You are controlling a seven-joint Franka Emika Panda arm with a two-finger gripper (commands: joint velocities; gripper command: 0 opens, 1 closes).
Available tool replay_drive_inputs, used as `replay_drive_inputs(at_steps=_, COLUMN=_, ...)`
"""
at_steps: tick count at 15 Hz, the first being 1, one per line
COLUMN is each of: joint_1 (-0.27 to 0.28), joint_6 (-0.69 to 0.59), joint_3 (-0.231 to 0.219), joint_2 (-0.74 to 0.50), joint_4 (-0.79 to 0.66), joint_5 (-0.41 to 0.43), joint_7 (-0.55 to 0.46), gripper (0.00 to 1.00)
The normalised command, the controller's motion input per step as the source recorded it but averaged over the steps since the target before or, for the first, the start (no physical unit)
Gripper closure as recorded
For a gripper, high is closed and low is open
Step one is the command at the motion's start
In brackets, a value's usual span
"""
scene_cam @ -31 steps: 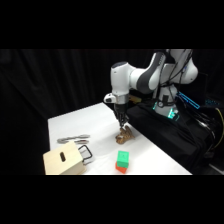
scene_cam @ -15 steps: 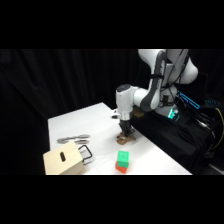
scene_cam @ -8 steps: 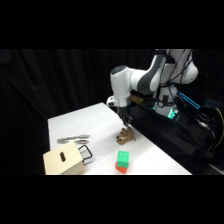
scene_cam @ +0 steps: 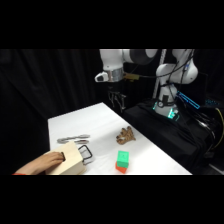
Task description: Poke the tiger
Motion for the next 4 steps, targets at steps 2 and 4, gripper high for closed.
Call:
replay_drive_inputs(at_steps=2, joint_1=-0.048, joint_6=-0.45, joint_3=-0.060, joint_2=-0.09, joint_4=0.37, joint_5=0.013, joint_7=-0.07, gripper=0.00)
replay_drive_inputs(at_steps=4, joint_1=-0.030, joint_6=-0.38, joint_3=-0.059, joint_2=-0.09, joint_4=0.32, joint_5=0.110, joint_7=-0.14, gripper=0.00)
